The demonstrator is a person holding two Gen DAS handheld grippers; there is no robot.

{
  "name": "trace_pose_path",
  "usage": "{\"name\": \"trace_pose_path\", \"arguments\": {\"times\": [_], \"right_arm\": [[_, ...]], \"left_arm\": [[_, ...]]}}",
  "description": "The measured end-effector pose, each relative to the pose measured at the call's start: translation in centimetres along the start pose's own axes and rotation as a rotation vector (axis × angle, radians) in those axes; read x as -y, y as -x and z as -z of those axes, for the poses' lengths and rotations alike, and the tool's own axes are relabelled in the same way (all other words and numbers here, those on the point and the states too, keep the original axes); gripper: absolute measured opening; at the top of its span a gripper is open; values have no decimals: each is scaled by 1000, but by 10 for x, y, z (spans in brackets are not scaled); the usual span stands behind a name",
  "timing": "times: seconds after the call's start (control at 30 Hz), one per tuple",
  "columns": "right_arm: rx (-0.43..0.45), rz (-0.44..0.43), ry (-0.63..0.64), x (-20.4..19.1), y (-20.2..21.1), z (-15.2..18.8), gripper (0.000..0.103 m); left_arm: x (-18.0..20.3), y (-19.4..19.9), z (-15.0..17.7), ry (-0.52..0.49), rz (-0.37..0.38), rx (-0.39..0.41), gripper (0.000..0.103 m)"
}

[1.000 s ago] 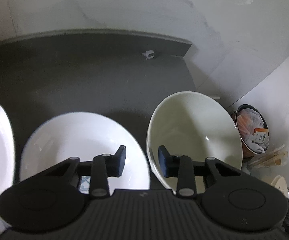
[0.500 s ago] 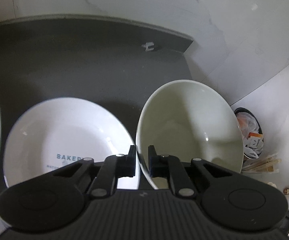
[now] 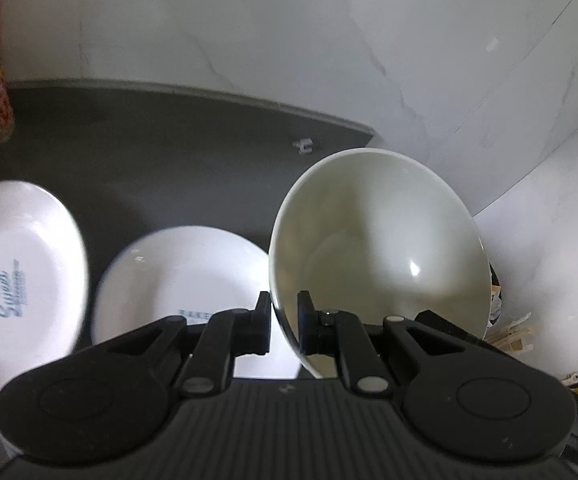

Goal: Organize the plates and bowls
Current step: 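Carry the white bowl with the right tool and lower it into the bowl stack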

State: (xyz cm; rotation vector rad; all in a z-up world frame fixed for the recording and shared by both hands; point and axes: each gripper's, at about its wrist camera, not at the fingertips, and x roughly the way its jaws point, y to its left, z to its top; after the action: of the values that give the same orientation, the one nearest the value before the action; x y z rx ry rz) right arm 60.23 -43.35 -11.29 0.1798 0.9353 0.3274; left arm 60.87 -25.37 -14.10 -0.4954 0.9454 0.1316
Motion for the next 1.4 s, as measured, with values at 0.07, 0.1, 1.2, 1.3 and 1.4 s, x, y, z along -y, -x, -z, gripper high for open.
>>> {"name": "trace_pose_path", "arguments": {"times": [0.07,0.1,1.2,1.3,1.4], "right_arm": [[6,-4,8,-10,7,3,21],[9,-6,9,-15,9,4,21],[8,65,-15,-86,91,117,21],[-6,69,-9,-91,93,127,21],[-21,68,-11,-93,92,136,21]], "left_arm": [[-7,12,-1,-4,4,9,11],[-11,19,-1,-5,8,16,11],[-88,119,84,-66,82,-40,11],[-95,121,94,-69,70,-53,11],[-103,123,101,-65,62,-66,11]]}}
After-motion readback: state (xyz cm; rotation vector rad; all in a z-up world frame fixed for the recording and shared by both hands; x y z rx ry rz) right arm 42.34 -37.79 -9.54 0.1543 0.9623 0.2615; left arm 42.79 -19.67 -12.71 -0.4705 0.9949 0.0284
